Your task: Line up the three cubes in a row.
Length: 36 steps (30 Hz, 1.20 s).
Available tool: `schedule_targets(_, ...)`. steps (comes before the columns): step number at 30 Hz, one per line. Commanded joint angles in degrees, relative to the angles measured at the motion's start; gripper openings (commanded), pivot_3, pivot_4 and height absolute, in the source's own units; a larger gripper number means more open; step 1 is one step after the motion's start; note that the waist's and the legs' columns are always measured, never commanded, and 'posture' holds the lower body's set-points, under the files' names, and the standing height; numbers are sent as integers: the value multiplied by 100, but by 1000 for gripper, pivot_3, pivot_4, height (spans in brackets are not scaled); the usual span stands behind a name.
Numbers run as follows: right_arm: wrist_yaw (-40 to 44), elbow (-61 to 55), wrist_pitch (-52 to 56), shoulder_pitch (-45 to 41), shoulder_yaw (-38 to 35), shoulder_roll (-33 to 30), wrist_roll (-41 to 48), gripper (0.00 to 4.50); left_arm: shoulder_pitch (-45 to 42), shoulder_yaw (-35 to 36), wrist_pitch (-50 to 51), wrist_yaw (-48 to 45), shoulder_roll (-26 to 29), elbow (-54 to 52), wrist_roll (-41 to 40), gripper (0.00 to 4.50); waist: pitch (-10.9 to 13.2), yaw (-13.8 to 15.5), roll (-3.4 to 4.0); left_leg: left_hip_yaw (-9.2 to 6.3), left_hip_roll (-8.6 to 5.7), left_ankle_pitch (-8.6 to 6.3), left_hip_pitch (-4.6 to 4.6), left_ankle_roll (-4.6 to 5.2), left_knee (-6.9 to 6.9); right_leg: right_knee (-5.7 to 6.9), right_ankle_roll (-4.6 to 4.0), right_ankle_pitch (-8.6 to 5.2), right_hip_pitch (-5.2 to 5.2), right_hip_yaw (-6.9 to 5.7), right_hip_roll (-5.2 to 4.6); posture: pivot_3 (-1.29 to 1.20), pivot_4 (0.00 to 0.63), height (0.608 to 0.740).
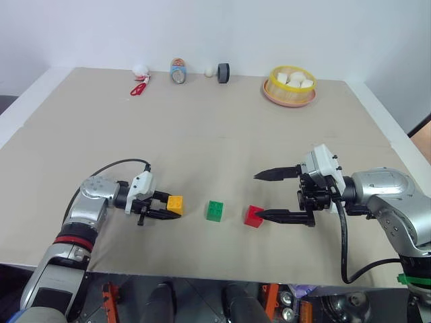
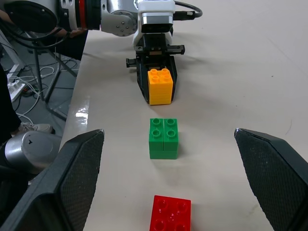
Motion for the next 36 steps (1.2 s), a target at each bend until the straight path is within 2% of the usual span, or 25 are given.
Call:
schedule_targets(1,30,-32,-93,-71,-94,-11,28,4500,67,-37,60,-66,116,-185,-65,1339,0,0,0,0,0,0,0,0,0,0,0,0,0,0,0,0,150,740)
schedule_targets(11,-10,-3,-125,-145,-19,45,-19,4500,153,-295,63,-66,320,-330,-238,1339,0,-4,0,0,2,0,2,0,0,2,-1,1,0,0,2,0,150,740)
schedule_targets(25,-99,-72,-107,-136,-31,70,-37,4500,-650,-703,-756,-66,103,710,-322,1339,0,6,1,2,1,1,1,1,24,3,4,12,8,1,0,0,150,740)
schedule_targets(36,-157,-51,-125,-150,-29,86,-27,4500,-688,-1089,-965,-66,328,822,-463,1339,0,2,1,1,2,0,0,2,19,3,6,11,6,2,2,0,150,740)
